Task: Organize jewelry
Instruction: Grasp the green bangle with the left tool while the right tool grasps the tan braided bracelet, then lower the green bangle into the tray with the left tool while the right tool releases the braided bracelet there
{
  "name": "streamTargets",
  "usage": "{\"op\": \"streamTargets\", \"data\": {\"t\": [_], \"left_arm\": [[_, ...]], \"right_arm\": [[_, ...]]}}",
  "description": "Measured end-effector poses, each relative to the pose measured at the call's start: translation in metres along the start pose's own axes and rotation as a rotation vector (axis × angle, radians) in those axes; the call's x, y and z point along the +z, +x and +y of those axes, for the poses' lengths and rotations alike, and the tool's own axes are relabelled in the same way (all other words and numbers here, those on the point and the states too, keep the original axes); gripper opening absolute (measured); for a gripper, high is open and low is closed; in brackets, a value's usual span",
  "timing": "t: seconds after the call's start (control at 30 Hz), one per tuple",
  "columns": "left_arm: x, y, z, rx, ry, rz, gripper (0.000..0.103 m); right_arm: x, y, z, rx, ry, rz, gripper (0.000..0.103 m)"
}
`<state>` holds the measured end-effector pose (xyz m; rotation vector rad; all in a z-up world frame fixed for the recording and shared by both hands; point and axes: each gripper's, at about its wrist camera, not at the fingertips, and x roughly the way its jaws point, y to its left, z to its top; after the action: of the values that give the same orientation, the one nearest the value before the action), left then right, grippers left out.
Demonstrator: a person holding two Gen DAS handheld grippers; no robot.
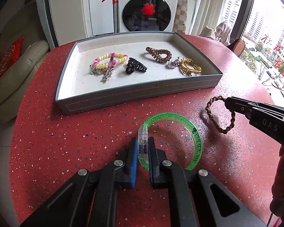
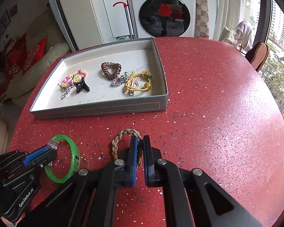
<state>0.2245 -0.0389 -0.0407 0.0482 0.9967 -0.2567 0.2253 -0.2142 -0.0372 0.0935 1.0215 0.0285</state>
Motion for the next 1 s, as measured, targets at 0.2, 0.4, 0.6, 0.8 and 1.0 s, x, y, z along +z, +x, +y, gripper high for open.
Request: {"op": "streamTargets", "data": {"t": [0.2, 0.4, 0.6, 0.8, 1.0], "left_arm": [[0.003, -0.015, 0.007, -0.011, -0.003, -0.031, 0.028], [0.007, -0.029, 0.015, -0.022, -0.016, -0.052, 0.028], [0.015, -0.042, 0.02, -0.027, -0.014, -0.083, 0.028], [0.031, -0.052, 0.025, -0.021, -0.009, -0.122, 0.028], [0.055, -0.052, 0.035, -0.01, -0.034, -0.156, 0.028]], "right_arm": [[0.002, -0.013, -0.005, 0.047, 0.035, -0.012, 0.006], [0.003, -0.025, -0.002, 0.075, 0.046, -0.023, 0.006], [0.011, -0.036, 0.006, 0.094, 0.035, -0.039, 0.006], [0.026, -0.047, 0.013, 0.115, 0.029, -0.064, 0.006], [0.05, -0.049, 0.019, 0.114, 0.02, -0.094, 0.006]]}}
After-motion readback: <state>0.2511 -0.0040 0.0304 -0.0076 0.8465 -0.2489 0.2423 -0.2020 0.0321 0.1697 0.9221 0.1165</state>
